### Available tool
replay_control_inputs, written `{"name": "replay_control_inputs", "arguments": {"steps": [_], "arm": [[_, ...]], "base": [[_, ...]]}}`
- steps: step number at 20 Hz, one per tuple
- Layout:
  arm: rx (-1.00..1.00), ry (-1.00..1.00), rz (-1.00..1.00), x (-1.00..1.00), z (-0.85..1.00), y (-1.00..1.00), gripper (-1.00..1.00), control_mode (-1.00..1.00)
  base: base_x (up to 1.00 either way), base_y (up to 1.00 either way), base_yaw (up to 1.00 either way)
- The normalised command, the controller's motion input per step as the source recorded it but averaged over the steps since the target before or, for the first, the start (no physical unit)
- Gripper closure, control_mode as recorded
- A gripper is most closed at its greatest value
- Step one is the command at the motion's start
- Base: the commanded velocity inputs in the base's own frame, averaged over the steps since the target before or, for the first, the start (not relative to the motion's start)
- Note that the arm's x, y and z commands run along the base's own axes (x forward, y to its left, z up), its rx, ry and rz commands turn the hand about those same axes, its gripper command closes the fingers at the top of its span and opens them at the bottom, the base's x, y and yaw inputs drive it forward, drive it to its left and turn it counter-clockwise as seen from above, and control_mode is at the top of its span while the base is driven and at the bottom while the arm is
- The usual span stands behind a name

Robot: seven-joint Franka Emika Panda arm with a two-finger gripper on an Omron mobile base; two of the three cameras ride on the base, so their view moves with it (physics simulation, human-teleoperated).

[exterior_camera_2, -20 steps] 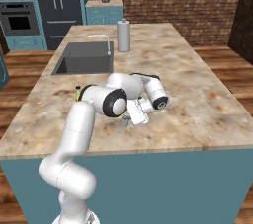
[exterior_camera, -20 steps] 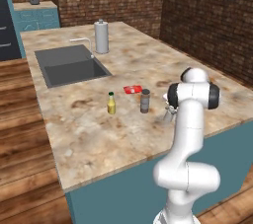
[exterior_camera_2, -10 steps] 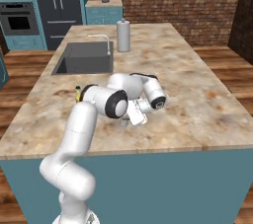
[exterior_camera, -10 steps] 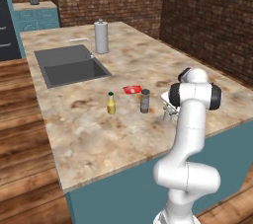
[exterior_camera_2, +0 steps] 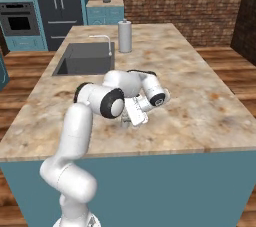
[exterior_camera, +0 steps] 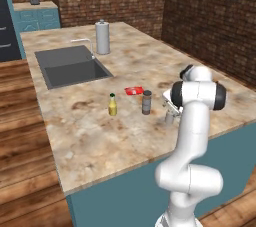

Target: Move the mustard and shaker from the cabinet to the dining counter.

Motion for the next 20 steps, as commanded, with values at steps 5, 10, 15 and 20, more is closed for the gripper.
{"name": "replay_control_inputs", "arguments": {"steps": [5, 10, 15, 20], "arm": [[-0.06, -0.06, 0.0, -0.28, 0.41, 0.02, -1.0, -1.0], [-0.07, -0.05, 0.0, -0.66, 0.78, 0.08, -1.0, -1.0], [-0.12, -0.13, 0.0, -0.98, 1.0, 0.36, -1.0, -1.0], [-0.31, -0.41, 0.0, -1.0, 0.92, 0.77, -1.0, -1.0]], "base": [[0.0, 0.0, 0.0], [0.0, 0.0, 0.0], [0.0, 0.0, 0.0], [0.0, 0.0, 0.0]]}}
